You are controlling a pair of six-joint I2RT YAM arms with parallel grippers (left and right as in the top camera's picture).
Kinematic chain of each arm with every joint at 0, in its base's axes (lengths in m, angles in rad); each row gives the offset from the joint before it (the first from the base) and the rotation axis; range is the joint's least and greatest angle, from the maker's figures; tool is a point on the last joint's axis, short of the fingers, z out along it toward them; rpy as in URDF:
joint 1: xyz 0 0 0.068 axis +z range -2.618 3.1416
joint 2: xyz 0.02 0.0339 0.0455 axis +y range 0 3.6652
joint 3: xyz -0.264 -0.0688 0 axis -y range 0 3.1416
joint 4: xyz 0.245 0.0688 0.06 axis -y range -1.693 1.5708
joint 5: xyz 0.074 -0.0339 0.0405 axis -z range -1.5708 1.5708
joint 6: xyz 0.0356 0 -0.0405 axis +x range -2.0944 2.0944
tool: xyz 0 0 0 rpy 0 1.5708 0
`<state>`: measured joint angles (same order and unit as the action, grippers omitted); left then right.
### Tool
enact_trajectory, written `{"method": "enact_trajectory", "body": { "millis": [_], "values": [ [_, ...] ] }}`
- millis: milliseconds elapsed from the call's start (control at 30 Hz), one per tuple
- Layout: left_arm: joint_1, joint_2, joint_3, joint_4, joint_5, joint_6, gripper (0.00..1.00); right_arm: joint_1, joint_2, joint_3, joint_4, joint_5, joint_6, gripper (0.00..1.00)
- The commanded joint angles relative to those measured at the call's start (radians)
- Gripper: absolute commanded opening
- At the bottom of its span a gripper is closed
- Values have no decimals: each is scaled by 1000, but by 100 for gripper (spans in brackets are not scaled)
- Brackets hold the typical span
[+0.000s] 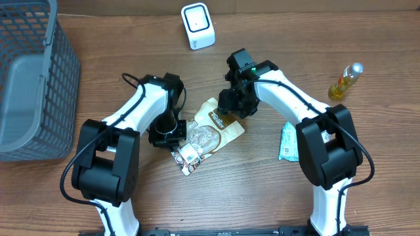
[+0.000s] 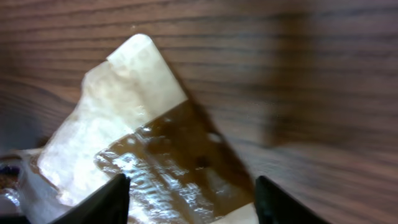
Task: Scan the item barcode
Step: 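Lift the right gripper and regrasp the bag's upper right corner, then pull the bag corner right with the right gripper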
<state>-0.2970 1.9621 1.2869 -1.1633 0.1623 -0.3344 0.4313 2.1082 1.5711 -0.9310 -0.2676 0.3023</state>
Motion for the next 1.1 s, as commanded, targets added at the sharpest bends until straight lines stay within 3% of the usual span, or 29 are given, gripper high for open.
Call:
{"method": "enact_trajectory", "body": {
  "millis": [0,167,400,800,1067],
  "values": [
    [2,0,-29,52,3,19,12,-29,-35,19,2,5,-24,69],
    [2,0,-34,96,-16,9,14,-43,-34,-1,-10,-153,-173,78],
    [2,0,-35,114,-17,9,16,-43,-26,-87,48,-200,-180,78],
    [2,0,-35,114,-17,9,16,-40,-26,-239,181,-375,-177,73],
    [2,0,-35,115,-16,8,15,-38,-26,-309,322,-608,-177,56]
  ]
}}
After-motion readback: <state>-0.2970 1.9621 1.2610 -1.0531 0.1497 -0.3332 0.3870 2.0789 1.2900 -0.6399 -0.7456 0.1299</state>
